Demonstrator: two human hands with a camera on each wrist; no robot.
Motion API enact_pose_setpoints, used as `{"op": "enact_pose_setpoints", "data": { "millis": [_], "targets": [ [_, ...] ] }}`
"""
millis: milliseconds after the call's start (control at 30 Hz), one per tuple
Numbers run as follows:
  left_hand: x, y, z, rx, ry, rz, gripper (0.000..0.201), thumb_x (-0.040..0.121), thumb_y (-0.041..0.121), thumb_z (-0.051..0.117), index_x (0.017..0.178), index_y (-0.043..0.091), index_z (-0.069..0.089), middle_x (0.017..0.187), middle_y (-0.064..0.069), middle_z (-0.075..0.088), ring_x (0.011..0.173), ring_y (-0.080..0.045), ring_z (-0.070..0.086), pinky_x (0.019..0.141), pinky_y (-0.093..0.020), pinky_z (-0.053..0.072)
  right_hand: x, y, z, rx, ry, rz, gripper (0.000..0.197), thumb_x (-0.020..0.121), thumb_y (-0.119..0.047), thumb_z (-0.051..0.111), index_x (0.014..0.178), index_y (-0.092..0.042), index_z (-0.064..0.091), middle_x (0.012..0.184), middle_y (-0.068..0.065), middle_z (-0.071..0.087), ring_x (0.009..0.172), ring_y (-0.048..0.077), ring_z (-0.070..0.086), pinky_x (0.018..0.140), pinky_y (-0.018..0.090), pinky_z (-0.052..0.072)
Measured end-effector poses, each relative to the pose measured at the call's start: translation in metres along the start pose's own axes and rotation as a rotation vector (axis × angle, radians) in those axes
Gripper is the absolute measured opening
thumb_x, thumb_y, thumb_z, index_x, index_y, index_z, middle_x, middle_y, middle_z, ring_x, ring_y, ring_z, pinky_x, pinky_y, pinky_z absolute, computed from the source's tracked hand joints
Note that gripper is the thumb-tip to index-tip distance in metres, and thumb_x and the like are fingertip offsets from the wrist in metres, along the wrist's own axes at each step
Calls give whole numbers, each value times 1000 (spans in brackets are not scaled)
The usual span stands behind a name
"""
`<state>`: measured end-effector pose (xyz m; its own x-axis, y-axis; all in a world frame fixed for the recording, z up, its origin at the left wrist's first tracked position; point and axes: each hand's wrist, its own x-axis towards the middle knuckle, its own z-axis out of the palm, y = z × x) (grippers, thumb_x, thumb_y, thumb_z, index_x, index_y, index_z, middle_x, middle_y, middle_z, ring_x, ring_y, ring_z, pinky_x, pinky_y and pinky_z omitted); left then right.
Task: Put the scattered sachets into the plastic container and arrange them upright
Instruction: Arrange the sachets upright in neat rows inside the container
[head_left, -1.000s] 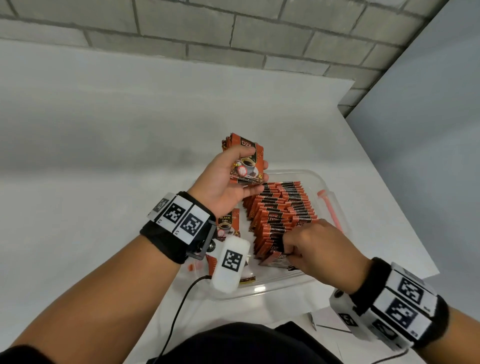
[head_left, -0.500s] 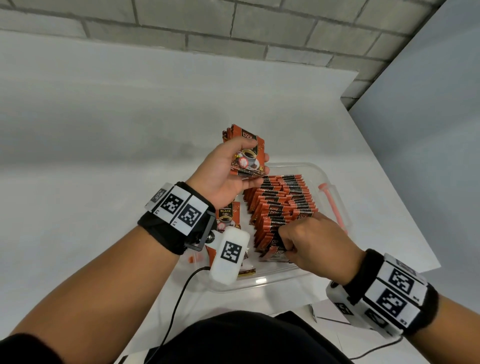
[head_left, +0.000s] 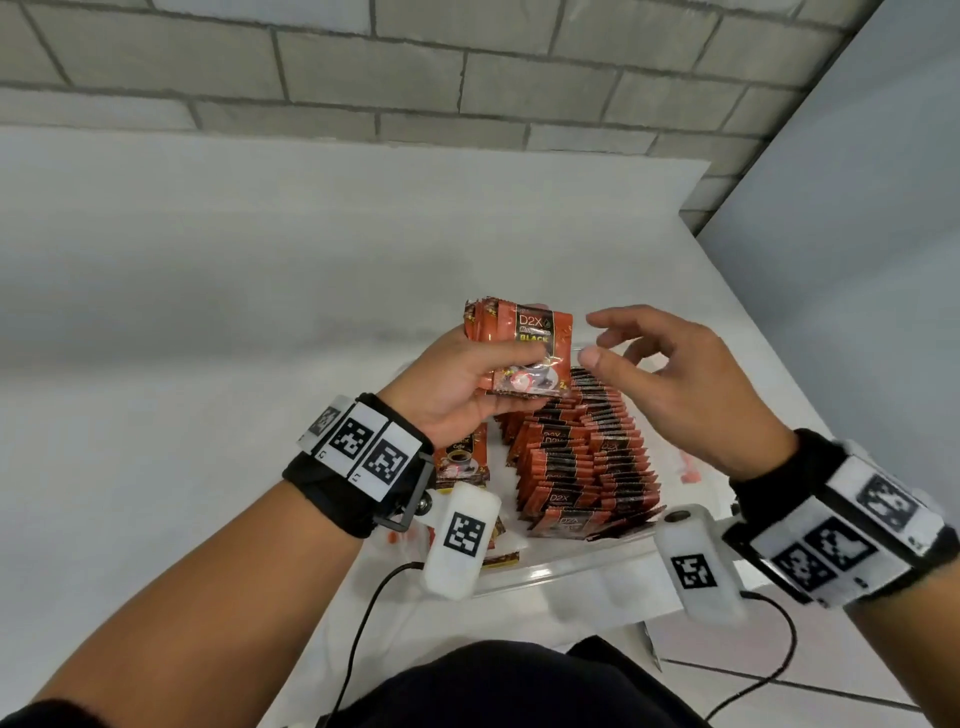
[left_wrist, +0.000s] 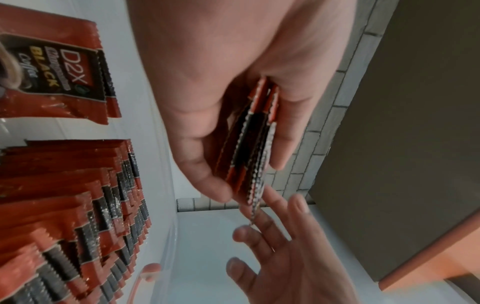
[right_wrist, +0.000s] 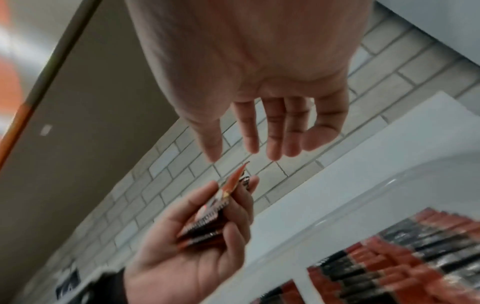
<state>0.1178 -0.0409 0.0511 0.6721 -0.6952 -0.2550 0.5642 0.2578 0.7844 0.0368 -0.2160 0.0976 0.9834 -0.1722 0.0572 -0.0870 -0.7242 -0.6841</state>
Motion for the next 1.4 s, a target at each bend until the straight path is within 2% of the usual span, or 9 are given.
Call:
{"op": "enact_pose_setpoints", "data": {
  "millis": [167, 300, 400, 567, 667, 833, 1000, 1167, 1400],
  "targets": [
    [-4, 3, 6, 64, -86, 15, 46, 75, 2, 67, 119, 14, 61, 101, -9, 71, 92, -24, 68, 86, -43, 53, 13, -8, 7, 207, -58, 17, 31, 84, -27, 69, 113, -36, 62, 98, -13, 67, 82, 8, 62, 80, 31, 53],
    [-7, 4, 7, 58, -83, 6, 31, 79, 9, 69, 108, 17, 65, 100, -8, 69, 91, -22, 66, 76, -34, 52, 13, -11, 2, 264, -60, -11, 34, 81, -13, 73, 104, -37, 65, 86, 0, 67, 80, 28, 65, 80, 42, 55],
    [-6, 7, 2, -92, 43, 10, 41, 77, 24, 66, 117, 15, 62, 102, -11, 65, 94, -26, 60, 84, -39, 48, 7, -7, -9, 338, -159, 22, 24, 85, -7, 66, 100, -26, 68, 86, 1, 71, 77, 20, 69, 73, 30, 57],
    [-9, 12, -10, -159, 119, 53, 28, 78, 24, 65, 102, 12, 59, 84, -9, 63, 70, -20, 59, 64, -31, 46, -23, 6, -13, 226, -382, 57, 12, 89, -4, 62, 92, -13, 68, 80, -7, 73, 71, 4, 68, 68, 13, 48],
    [-10, 11, -11, -146, 131, 51, 27, 76, 24, 64, 100, 13, 59, 82, -9, 64, 69, -20, 59, 63, -31, 46, -37, 23, -3, 76, -435, 48, 18, 89, -9, 63, 86, -27, 67, 84, -8, 71, 85, 12, 68, 85, 17, 44],
    [-10, 9, -7, -137, 125, 54, 27, 75, 24, 63, 99, 11, 61, 81, -9, 65, 69, -20, 59, 62, -31, 45, -46, 35, 7, -65, -453, 39, 9, 84, -13, 69, 81, -21, 69, 79, -5, 71, 74, 10, 66, 75, 31, 53],
    [-11, 9, -5, -134, 120, 54, 29, 74, 24, 62, 100, 10, 61, 80, -9, 66, 70, -21, 59, 62, -32, 45, -47, 40, 14, -263, -491, -35, 7, 81, -21, 75, 75, -20, 71, 75, -11, 65, 72, 5, 60, 69, 22, 48],
    [-12, 7, -4, -132, 123, 46, 32, 74, 24, 62, 102, 11, 62, 81, -9, 66, 71, -21, 59, 60, -31, 46, -45, 41, 24, -394, -541, -52, 8, 83, -20, 72, 89, -24, 68, 72, -16, 60, 67, 2, 57, 61, 11, 39],
    [-13, 6, -4, -129, 126, 34, 28, 74, 24, 62, 99, 12, 62, 81, -9, 66, 71, -21, 60, 61, -31, 46, -43, 39, 33, -499, -575, -75, 8, 82, -21, 71, 78, -24, 65, 80, -13, 63, 71, 3, 53, 64, 17, 40]
  ]
}}
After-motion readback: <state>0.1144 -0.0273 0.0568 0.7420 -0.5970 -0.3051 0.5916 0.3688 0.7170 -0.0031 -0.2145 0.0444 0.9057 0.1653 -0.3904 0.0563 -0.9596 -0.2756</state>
